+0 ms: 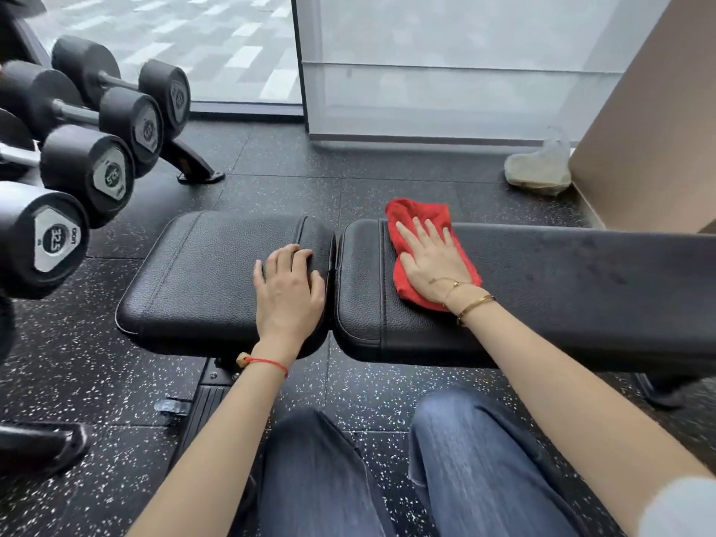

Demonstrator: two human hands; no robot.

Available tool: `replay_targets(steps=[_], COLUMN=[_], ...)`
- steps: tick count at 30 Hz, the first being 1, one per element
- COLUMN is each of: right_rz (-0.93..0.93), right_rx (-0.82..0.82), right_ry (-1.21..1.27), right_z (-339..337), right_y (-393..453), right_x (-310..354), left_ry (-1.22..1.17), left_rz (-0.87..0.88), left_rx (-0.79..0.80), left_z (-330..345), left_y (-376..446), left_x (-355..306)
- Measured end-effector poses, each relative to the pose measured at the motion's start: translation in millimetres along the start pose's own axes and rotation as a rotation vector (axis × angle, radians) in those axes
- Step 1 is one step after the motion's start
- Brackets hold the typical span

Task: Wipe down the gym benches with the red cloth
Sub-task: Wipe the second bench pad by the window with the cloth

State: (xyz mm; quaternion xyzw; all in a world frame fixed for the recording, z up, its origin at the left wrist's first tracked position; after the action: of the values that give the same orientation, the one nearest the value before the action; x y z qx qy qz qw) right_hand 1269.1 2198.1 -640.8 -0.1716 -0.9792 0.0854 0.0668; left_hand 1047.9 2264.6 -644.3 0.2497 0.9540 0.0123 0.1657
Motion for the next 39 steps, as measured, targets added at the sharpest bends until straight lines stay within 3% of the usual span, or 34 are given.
replay_targets(steps=[6,11,14,24,29,32,36,39], right_rz=[-0.03,-0.094,-0.121,-0.169,0.019,0.119,-0.069,-0.166], right_rx=[-0.004,0.009,0.023,-0.052,-0.032,-0.028,-0.035,-0.048], right_ry=[0.044,0.069,0.077,0.031,0.041,0.035,0.044,0.048], right_z=[0.1,-0.6,-0.5,5.2,-0.7,-5.7,6.0,12.7], right_y=[-0.5,0.0,0.9,-41.5,-57.0,-47.9,-69.1,-100.0], right_x=[-2.2,-3.5,-4.9,-48.7,-131.7,-127.4,-78.6,-84.4], left_ry=[-0.218,-0.214,-0.214,-0.207,-0.125,-0.103,-0.096,-0.08], left_rz=[-0.063,0.093,0.059,-0.003,-0.001,-0.01,-0.009,-0.009], left_rx=[0.044,0.055,0.063,-0.031,-0.018,-0.018,-0.02,-0.016], left_z=[-3.7,4.8,22.0,37.1,40.8,40.4,40.4,40.1], left_y=[6.9,1.8,-3.9,-11.8,-13.5,-12.5,-11.8,-12.6], left_x=[-10.7,-94.7,-123.4,-126.5,-130.5,-131.8,-131.6,-132.8])
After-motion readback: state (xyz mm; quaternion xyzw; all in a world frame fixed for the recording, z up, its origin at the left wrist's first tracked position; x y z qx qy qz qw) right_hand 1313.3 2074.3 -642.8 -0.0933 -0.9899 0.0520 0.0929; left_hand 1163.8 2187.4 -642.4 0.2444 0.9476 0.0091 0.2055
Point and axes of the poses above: each hand's wrist, its own y-axis towards the middle knuckle, its own z-axis out of the palm, x = y × z, the point moved 8 cm from there along y, towards the middle knuckle, and after that the axes turned 13 degrees about x, right-handed, at the moved point
